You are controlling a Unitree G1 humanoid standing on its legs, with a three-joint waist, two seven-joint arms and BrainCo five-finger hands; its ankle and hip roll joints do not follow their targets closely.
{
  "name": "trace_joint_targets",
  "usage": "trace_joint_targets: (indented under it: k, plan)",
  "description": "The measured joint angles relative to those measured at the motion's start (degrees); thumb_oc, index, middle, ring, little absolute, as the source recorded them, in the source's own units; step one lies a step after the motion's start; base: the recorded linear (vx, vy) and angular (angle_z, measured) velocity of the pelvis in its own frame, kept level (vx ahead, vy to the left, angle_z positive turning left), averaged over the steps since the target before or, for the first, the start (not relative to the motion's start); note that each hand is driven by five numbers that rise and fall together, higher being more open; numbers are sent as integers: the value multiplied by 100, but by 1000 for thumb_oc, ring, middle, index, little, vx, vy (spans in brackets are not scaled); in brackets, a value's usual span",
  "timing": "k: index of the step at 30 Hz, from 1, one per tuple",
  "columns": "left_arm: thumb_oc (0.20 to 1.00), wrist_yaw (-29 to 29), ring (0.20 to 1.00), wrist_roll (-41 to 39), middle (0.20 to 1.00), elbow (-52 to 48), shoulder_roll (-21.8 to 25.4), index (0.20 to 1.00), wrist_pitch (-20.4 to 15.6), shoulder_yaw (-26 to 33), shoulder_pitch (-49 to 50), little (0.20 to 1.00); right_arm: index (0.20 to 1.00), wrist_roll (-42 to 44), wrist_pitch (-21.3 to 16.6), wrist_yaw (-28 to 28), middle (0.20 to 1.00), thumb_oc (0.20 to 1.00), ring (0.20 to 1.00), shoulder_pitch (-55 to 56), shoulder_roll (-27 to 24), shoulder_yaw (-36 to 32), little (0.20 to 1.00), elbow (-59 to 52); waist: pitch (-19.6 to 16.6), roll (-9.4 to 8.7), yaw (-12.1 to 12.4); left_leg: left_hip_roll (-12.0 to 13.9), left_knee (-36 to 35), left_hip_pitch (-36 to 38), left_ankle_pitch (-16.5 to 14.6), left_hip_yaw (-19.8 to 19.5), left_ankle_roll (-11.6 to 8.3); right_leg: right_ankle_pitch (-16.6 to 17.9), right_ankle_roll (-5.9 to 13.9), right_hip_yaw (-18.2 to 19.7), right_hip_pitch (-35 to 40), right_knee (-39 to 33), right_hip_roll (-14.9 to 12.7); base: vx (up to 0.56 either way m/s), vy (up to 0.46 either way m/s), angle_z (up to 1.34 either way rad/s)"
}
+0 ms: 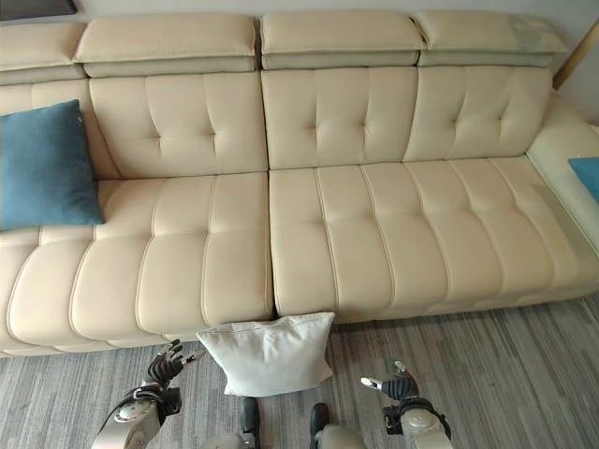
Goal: Pick up all the scattered cushions and arrange them neatly on the sofa.
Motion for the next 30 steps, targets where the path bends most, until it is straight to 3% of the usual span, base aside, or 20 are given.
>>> trace_joint_targets:
  k: [2,4,6,8,11,13,16,19,20,22,23,24,26,27,30]
  plan:
    - [1000,-8,1000,0,1000,12,159,1000,-1,5,38,1000,1000,-1,3,20,1000,1000,1000,31,34,157,1000,1,-2,-153,2,-113,-1,-29,-11,66,8,102,-20,-22,-25,-571,-270,104,-54,-4]
    - [1000,-3,1000,0,1000,56,202,1000,-3,7,53,1000,1000,-2,3,25,1000,1000,1000,80,114,153,1000,19,-45,-300,1,-167,-1,-11,-59,-14,-54,413,14,-13,139,-1188,-367,112,-61,5]
    - [1000,-11,1000,1,1000,189,168,1000,-12,3,124,1000,1000,-34,11,27,1000,1000,1000,82,150,163,1000,144,-53,-306,11,-165,-15,23,-68,-31,-124,1006,-13,-19,404,-1618,-328,109,-43,8]
    - [1000,-19,1000,7,1000,352,11,1000,-11,-26,214,1000,1000,-55,10,24,1000,1000,1000,71,109,162,1000,249,-47,-209,23,-71,-41,131,-80,-40,-208,1204,-94,-45,617,-1898,-203,73,-31,-5]
    - [1000,-44,1000,19,1000,595,-246,1000,-11,-50,254,1000,1000,-72,10,13,1000,1000,1000,6,66,183,1000,297,-78,-60,-3,125,-39,172,-69,-80,-315,1131,-193,-179,710,-1898,-19,64,-19,7]
    - [1000,-57,1000,43,1000,769,-289,1000,4,-51,195,1000,1000,-122,8,9,1000,1000,1000,-85,30,342,1000,435,-76,-58,-2,180,-35,157,-47,-112,-347,1175,-291,-200,705,-1896,47,46,-6,9]
    - [1000,-39,1000,46,1000,1513,-370,1000,-23,-65,-134,1000,1000,-201,-16,-39,1000,1000,1000,-276,-5,475,1000,724,-98,-1,4,219,-17,-44,-8,-234,-402,1113,-285,-324,602,-1894,73,-103,-24,19]
    - [1000,130,1000,43,1000,2293,-343,1000,-84,-231,-819,1000,1000,-212,-12,-121,1000,1000,1000,-954,0,703,1000,1470,100,13,120,182,248,-868,172,-371,-396,1348,-393,-382,-88,-1831,37,-218,-46,22]
    - [1000,264,1000,33,1000,2730,-327,1000,-237,-348,-1345,1000,1000,-201,-42,-251,1000,1000,1000,-1547,-22,769,1000,1877,412,40,138,179,793,-1669,176,-425,-394,1286,-354,-436,-796,-1400,16,-230,-51,24]
    - [1000,496,1000,-12,1000,3073,-105,1000,-262,-454,-2121,1000,1000,-4,-44,-426,1000,1000,1000,-2544,-130,817,1000,2102,932,54,166,224,1139,-2686,140,-523,-428,1228,-421,-483,-1861,-832,19,-211,-45,16]
    - [1000,545,1000,-11,1000,3114,54,1000,-273,-548,-2310,1000,1000,60,-65,-488,1000,1000,1000,-2880,-191,813,1000,2217,986,32,157,250,1375,-3121,8,-534,-414,1072,-539,-468,-2346,-505,-13,-122,-24,15]
    - [1000,645,1000,-12,1000,2871,282,1000,-304,-347,-2587,1000,1000,219,-142,-629,1000,1000,1000,-3353,-404,742,1000,2025,1420,9,153,260,1537,-3484,23,-496,-415,1048,-574,-473,-2765,-208,-88,-107,-16,13]
    - [1000,732,1000,-15,1000,2637,573,1000,-421,-336,-2956,1000,1000,342,-248,-758,1000,1000,1000,-3837,-711,652,1000,1811,1844,-29,166,252,1762,-3987,36,-521,-413,984,-627,-425,-3337,161,-102,-90,-16,10]
    - [1000,864,1000,-17,1000,2558,889,1000,-444,-344,-3366,1000,1000,597,-308,-917,1000,1000,1000,-4266,-918,583,1000,1544,2073,-66,157,264,2018,-4677,36,-537,-413,969,-651,-418,-4040,448,-155,-86,-18,6]
    - [1000,975,1000,-19,1000,2325,1146,1000,-494,-523,-3866,1000,1000,830,-426,-1117,1000,1000,1000,-4705,-981,623,1000,1197,2140,-88,132,277,2513,-5561,46,-576,-425,831,-737,-404,-4943,1031,-210,-20,-2,9]
